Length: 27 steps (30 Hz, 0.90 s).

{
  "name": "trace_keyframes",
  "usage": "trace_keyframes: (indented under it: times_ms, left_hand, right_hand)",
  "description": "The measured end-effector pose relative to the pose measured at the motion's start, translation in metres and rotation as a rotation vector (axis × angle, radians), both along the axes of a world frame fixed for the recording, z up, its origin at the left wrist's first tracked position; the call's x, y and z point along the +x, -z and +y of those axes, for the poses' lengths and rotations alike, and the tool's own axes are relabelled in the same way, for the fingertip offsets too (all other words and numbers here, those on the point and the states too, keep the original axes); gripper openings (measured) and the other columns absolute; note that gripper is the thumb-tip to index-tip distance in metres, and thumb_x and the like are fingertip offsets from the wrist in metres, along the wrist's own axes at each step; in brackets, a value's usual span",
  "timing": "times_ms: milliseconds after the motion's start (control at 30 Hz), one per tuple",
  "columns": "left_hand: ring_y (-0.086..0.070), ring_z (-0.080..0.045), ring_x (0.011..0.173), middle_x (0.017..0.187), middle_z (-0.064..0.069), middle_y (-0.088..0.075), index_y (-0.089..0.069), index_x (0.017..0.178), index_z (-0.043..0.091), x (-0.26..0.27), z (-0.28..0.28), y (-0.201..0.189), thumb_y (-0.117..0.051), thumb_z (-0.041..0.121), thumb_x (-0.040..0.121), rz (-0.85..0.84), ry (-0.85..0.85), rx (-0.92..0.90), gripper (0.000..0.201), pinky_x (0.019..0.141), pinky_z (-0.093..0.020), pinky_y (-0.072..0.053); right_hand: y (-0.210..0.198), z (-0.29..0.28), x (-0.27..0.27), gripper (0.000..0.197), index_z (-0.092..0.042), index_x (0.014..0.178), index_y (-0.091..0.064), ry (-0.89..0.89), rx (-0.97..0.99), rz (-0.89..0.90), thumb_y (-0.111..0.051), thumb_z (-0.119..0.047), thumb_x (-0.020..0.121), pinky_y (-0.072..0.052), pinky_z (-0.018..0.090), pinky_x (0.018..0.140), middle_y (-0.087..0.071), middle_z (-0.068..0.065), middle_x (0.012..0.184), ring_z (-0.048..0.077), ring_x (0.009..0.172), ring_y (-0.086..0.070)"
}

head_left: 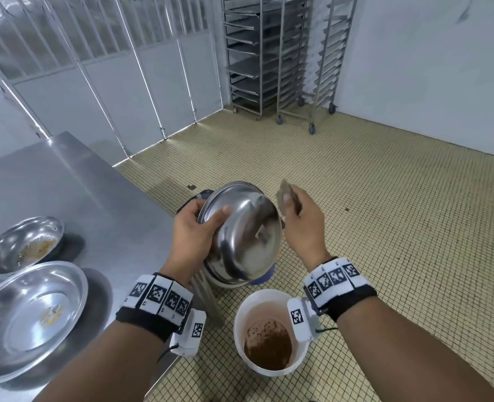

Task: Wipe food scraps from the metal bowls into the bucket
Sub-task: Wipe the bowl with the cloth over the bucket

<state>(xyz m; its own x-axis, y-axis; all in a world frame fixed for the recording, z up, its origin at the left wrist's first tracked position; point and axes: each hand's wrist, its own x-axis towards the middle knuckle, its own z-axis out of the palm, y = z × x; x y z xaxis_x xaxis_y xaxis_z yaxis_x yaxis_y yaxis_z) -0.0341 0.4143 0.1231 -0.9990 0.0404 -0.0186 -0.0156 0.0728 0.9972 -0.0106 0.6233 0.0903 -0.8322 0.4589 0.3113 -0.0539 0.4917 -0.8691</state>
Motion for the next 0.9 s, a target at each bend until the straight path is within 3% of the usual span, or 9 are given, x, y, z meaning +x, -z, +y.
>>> trace_keyframes:
  times_ms: [67, 167, 300, 400, 500, 600, 700, 767, 900]
  left_hand:
    - [-0.076, -0.038, 0.076, 0.091, -0.013, -0.077, -0.066, 0.102, 0.02, 0.001, 0.001, 0.0, -0.082, 0.039, 0.082, 0.012, 0.034, -0.015, 0.032, 0.067, -0.058, -0.062]
    - [-0.075, -0.04, 0.078, 0.088, -0.013, -0.077, -0.067, 0.101, 0.016, 0.005, 0.003, 0.001, -0.083, 0.047, 0.073, 0.047, 0.079, -0.012, 0.045, 0.068, -0.054, -0.063]
    - [-0.076, -0.033, 0.077, 0.09, -0.011, -0.078, -0.069, 0.102, 0.011, 0.006, 0.001, -0.002, -0.084, 0.038, 0.075, 0.099, 0.116, 0.014, 0.041, 0.066, -0.047, -0.062]
    - [-0.076, -0.024, 0.072, 0.088, -0.007, -0.078, -0.068, 0.099, 0.011, 0.007, -0.003, -0.008, -0.082, 0.029, 0.076, 0.113, 0.153, 0.029, 0.033, 0.058, -0.033, -0.059]
    - [-0.074, -0.019, 0.066, 0.084, -0.003, -0.078, -0.067, 0.097, 0.011, 0.007, -0.005, -0.013, -0.081, 0.022, 0.079, 0.124, 0.181, 0.034, 0.026, 0.054, -0.027, -0.057]
    - [-0.073, -0.017, 0.063, 0.081, -0.002, -0.078, -0.066, 0.096, 0.01, 0.006, -0.006, -0.016, -0.08, 0.01, 0.083, 0.147, 0.209, 0.034, 0.019, 0.052, -0.025, -0.056]
    - [-0.074, -0.021, 0.063, 0.081, -0.008, -0.077, -0.066, 0.098, 0.008, 0.005, -0.007, -0.021, -0.081, 0.017, 0.08, 0.16, 0.224, 0.041, 0.025, 0.051, -0.025, -0.056]
    - [-0.074, -0.028, 0.065, 0.084, -0.013, -0.077, -0.067, 0.1, 0.009, 0.005, -0.007, -0.024, -0.082, 0.026, 0.075, 0.154, 0.227, 0.048, 0.034, 0.051, -0.028, -0.057]
    - [-0.074, -0.036, 0.069, 0.086, -0.017, -0.076, -0.067, 0.102, 0.009, 0.001, -0.007, -0.023, -0.083, 0.025, 0.075, 0.161, 0.247, 0.026, 0.035, 0.053, -0.036, -0.06]
  right_hand:
    - [-0.025, -0.001, -0.008, 0.036, -0.019, 0.137, -0.061, -0.008, 0.071, 0.121, -0.05, -0.037, 0.107, -0.048, 0.027, 0.099, -0.066, -0.007, 0.126, 0.005, 0.113, -0.058]
    - [-0.055, -0.004, -0.017, 0.036, -0.012, 0.136, -0.06, -0.096, 0.186, 0.301, -0.056, -0.028, 0.105, -0.048, 0.027, 0.098, -0.064, 0.0, 0.128, 0.011, 0.114, -0.059]
    - [-0.058, -0.008, -0.011, 0.035, -0.019, 0.13, -0.067, -0.377, 0.343, 0.154, -0.055, -0.039, 0.103, -0.048, 0.035, 0.101, -0.065, -0.005, 0.128, 0.01, 0.115, -0.056]
    - [-0.053, -0.006, -0.008, 0.025, -0.018, 0.114, -0.072, -0.399, 0.307, 0.149, -0.053, -0.03, 0.105, -0.051, 0.035, 0.096, -0.071, -0.007, 0.113, 0.01, 0.106, -0.062]
    - [-0.06, -0.001, -0.011, 0.017, -0.021, 0.116, -0.069, -0.366, 0.214, 0.135, -0.064, -0.022, 0.1, -0.051, 0.025, 0.093, -0.069, -0.01, 0.112, 0.004, 0.104, -0.062]
    - [-0.069, 0.006, -0.015, 0.03, -0.025, 0.122, -0.067, -0.37, 0.15, -0.028, -0.073, -0.028, 0.092, -0.047, 0.015, 0.091, -0.065, -0.011, 0.119, 0.004, 0.109, -0.058]
    - [-0.076, 0.01, -0.019, 0.032, -0.028, 0.118, -0.071, -0.4, -0.061, -0.22, -0.076, -0.039, 0.089, -0.051, 0.029, 0.096, -0.068, -0.014, 0.113, 0.004, 0.108, -0.062]
    - [-0.078, 0.011, -0.019, 0.019, -0.027, 0.105, -0.075, -0.408, -0.165, -0.275, -0.073, -0.038, 0.091, -0.055, 0.039, 0.096, -0.073, -0.011, 0.103, 0.009, 0.101, -0.066]
    - [-0.082, 0.013, -0.019, 0.014, -0.016, 0.089, -0.071, -0.388, -0.113, -0.218, -0.073, -0.029, 0.092, -0.052, 0.041, 0.082, -0.069, -0.001, 0.083, 0.01, 0.081, -0.061]
